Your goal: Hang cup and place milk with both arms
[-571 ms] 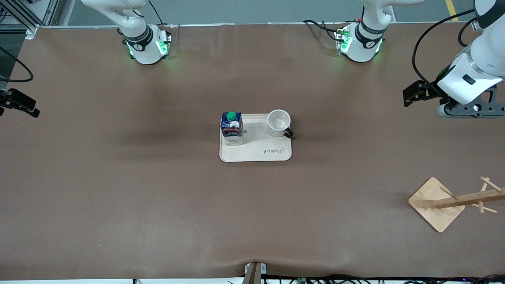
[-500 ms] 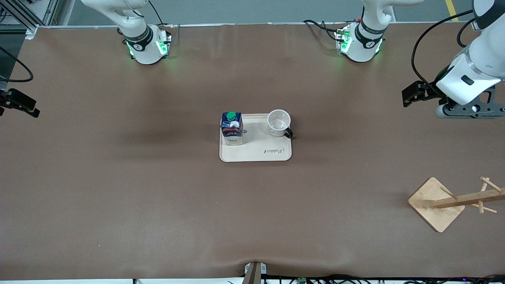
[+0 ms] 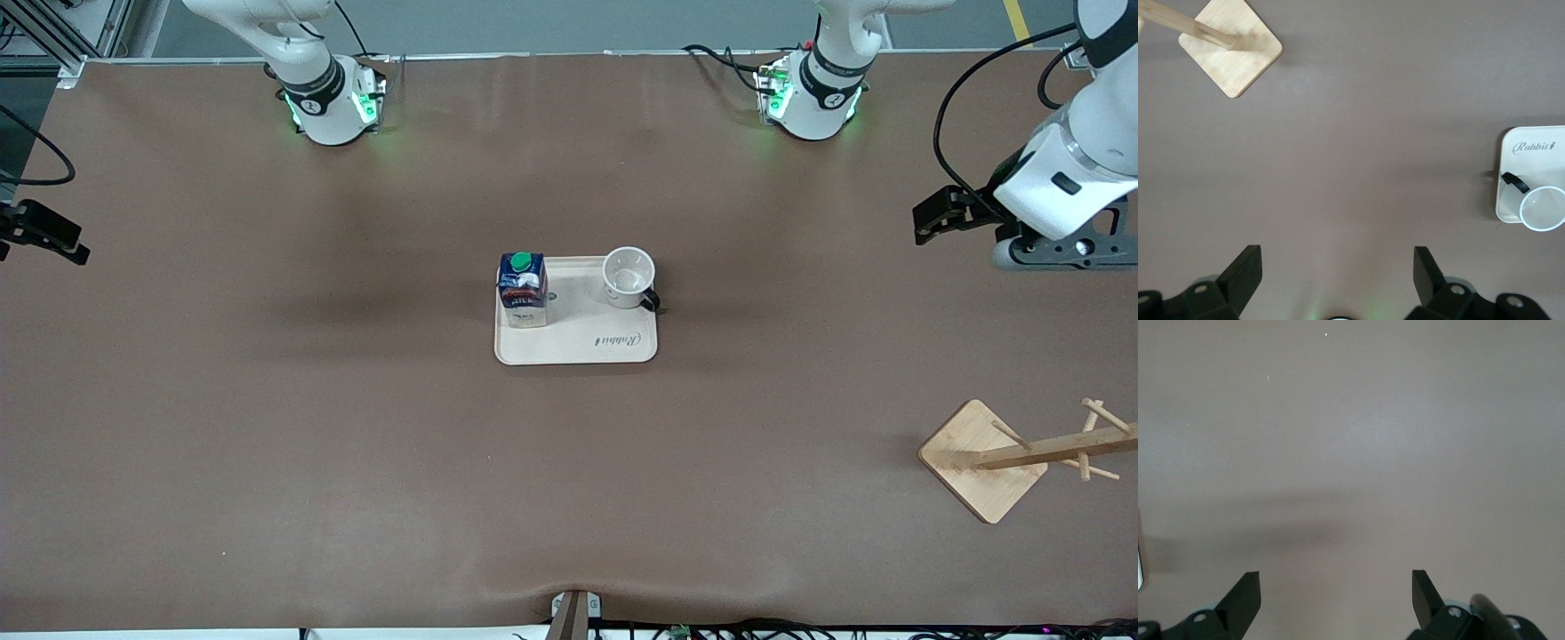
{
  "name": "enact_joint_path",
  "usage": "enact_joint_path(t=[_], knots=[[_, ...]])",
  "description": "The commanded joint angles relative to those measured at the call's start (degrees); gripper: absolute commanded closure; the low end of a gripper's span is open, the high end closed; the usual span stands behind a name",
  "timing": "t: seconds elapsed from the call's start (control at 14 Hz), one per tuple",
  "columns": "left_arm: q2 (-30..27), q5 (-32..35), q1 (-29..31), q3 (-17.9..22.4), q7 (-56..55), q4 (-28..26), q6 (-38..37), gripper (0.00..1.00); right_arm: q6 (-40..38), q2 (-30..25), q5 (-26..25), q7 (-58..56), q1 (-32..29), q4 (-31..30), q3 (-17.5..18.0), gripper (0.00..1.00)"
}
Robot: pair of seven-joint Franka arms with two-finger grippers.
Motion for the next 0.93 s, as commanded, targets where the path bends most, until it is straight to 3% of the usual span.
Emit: enact_joint_path(t=[0.0,0.36,0.86], knots=[[1.0,-1.1,0.6,0.0,-0.2,1.5,-0.3,0.00,-0.5,0.2,-0.1,-0.1,-1.2,0.7,1.0,0.00],[1.8,-1.6,-0.3,-0.4,-6.8,1.3,-2.3,0.00,-0.4,0.2,-0.1,-0.1,-1.2,0.7,1.0,0.00],[3.1,-3.4,-4.1,-5.5,-17.3,-7.0,10.8,0.00,-0.4,0.2,-0.1,-0.1,-1.2,0.7,0.9,0.00]])
